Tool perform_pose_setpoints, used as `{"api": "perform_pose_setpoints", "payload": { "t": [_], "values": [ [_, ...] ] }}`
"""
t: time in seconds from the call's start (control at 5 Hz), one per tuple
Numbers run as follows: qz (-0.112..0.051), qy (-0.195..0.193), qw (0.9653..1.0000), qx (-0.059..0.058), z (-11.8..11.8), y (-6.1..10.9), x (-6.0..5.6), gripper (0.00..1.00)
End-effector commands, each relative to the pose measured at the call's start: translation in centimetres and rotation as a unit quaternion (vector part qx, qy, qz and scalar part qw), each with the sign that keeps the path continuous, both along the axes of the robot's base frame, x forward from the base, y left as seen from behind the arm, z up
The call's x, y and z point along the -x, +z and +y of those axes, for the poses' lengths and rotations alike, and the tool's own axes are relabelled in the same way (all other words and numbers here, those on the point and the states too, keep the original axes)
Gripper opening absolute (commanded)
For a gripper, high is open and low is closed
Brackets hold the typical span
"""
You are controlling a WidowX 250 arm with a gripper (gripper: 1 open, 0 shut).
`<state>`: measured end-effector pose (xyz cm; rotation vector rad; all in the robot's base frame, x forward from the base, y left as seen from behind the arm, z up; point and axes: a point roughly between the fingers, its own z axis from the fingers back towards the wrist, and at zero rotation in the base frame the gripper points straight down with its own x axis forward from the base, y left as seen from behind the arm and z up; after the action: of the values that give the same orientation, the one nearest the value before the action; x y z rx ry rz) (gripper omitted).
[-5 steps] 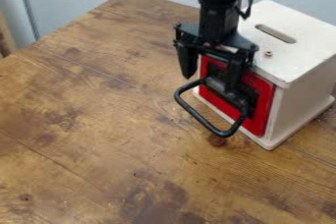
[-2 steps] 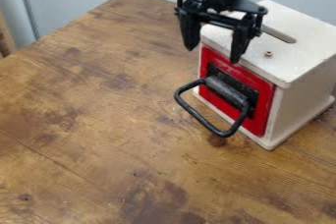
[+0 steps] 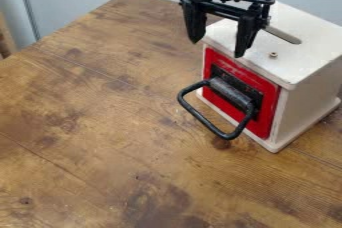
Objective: Close the drawer
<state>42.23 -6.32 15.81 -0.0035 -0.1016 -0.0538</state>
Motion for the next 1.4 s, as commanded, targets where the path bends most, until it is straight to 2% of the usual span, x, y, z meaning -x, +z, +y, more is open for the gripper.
{"api": "perform_pose_setpoints", "payload": {
  "t": [0.0, 0.6, 0.8, 1.0, 1.2],
  "values": [
    [-0.056, -0.016, 0.9983, 0.010, -0.7, 4.3, 0.4, 1.00],
    [-0.054, -0.040, 0.9977, 0.007, -1.4, 4.0, 1.0, 1.00],
    [-0.062, -0.043, 0.9971, 0.008, -1.3, 4.3, 1.3, 1.00],
    [-0.043, -0.048, 0.9979, 0.008, -1.3, 4.2, 1.5, 1.00],
    [-0.046, -0.050, 0.9977, 0.005, -1.3, 3.9, 1.5, 1.00]
  ]
}}
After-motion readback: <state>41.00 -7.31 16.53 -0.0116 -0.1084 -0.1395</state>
